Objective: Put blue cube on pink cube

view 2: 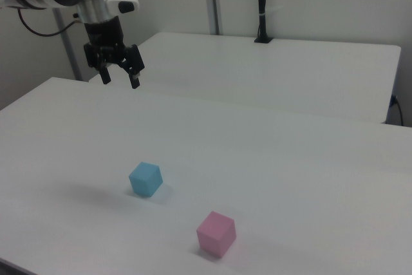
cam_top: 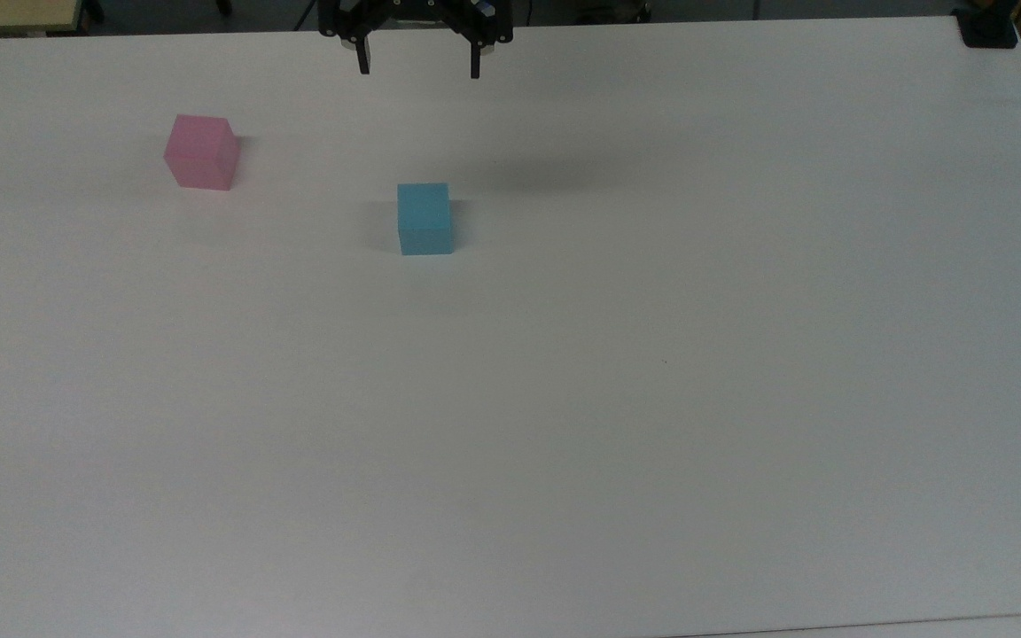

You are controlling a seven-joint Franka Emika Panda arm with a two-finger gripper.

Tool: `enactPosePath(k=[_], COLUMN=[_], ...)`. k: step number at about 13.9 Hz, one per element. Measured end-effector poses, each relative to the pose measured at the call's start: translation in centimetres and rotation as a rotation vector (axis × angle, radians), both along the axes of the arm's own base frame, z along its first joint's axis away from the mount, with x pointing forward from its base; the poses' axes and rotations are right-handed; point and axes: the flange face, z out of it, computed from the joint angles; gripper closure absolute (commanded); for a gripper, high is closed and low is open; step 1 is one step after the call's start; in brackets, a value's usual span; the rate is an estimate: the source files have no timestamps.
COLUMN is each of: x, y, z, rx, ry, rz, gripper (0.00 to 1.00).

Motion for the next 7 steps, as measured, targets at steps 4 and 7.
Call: enactPosePath(k=[4, 7], x=[0.0, 0.0], y=[0.02, 0.02], z=[0.0, 0.0], rx=[0.0, 0.0], ry=[0.0, 0.0], rz=[-0.007, -0.007], gripper=[0.0, 0.0])
